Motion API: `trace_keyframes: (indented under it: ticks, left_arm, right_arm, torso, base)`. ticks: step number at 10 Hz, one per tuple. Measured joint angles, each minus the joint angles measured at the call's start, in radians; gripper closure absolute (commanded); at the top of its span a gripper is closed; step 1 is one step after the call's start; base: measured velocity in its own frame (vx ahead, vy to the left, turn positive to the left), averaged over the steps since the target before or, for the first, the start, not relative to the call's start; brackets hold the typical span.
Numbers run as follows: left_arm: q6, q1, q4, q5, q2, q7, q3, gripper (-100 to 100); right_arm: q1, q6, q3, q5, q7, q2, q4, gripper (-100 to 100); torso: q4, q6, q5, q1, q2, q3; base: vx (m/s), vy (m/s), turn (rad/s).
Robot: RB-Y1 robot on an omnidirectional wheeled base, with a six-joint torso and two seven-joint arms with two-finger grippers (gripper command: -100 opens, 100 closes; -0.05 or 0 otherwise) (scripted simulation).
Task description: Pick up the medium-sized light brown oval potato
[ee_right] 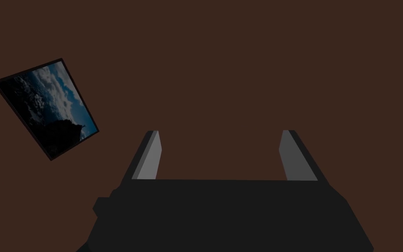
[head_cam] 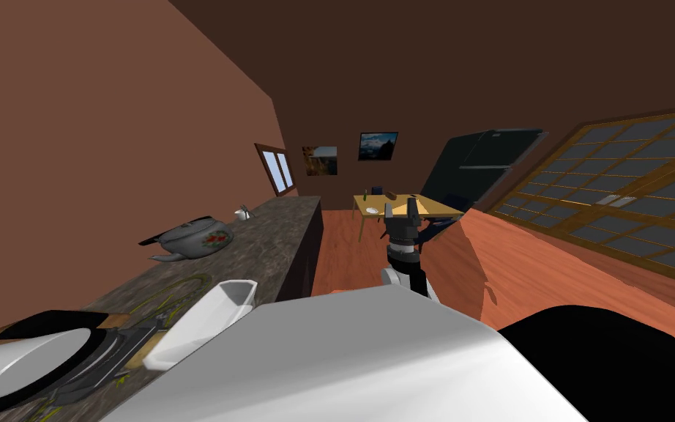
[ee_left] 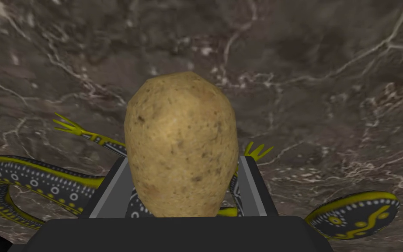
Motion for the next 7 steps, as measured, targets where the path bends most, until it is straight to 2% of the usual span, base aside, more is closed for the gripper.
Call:
trace_keyframes:
  ticks: [1, 2, 4, 6, 7]
  left_arm:
    - [0.000, 0.000, 0.000, 0.000, 0.000, 0.000, 0.000, 0]
    - [0.000, 0.000, 0.000, 0.000, 0.000, 0.000, 0.000, 100]
    - [-0.003, 0.000, -0.010, 0.008, 0.022, 0.009, 0.001, 100]
    - [-0.007, 0.020, -0.021, 0.040, 0.060, 0.011, 0.016, 100]
    - [-0.005, 0.019, -0.021, 0.043, 0.062, 0.011, 0.017, 0]
  right_arm:
    - [0.000, 0.000, 0.000, 0.000, 0.000, 0.000, 0.000, 0]
    - [0.000, 0.000, 0.000, 0.000, 0.000, 0.000, 0.000, 0]
    - [0.000, 0.000, 0.000, 0.000, 0.000, 0.000, 0.000, 0]
    - [0.000, 0.000, 0.000, 0.000, 0.000, 0.000, 0.000, 0]
    - [0.000, 0.000, 0.000, 0.000, 0.000, 0.000, 0.000, 0]
  torso:
    - [0.000, 0.000, 0.000, 0.000, 0.000, 0.000]
    - [0.000, 0.000, 0.000, 0.000, 0.000, 0.000]
    - [0.000, 0.000, 0.000, -0.001, 0.000, 0.000]
    - [0.000, 0.000, -0.001, -0.001, 0.000, 0.000]
    - [0.000, 0.000, 0.000, -0.001, 0.000, 0.000]
  base:
    - [0.000, 0.000, 0.000]
    - [-0.007, -0.002, 0.032]
    - [-0.012, -0.005, 0.026]
    - [-0.010, -0.003, 0.021]
    - [0.000, 0.000, 0.000]
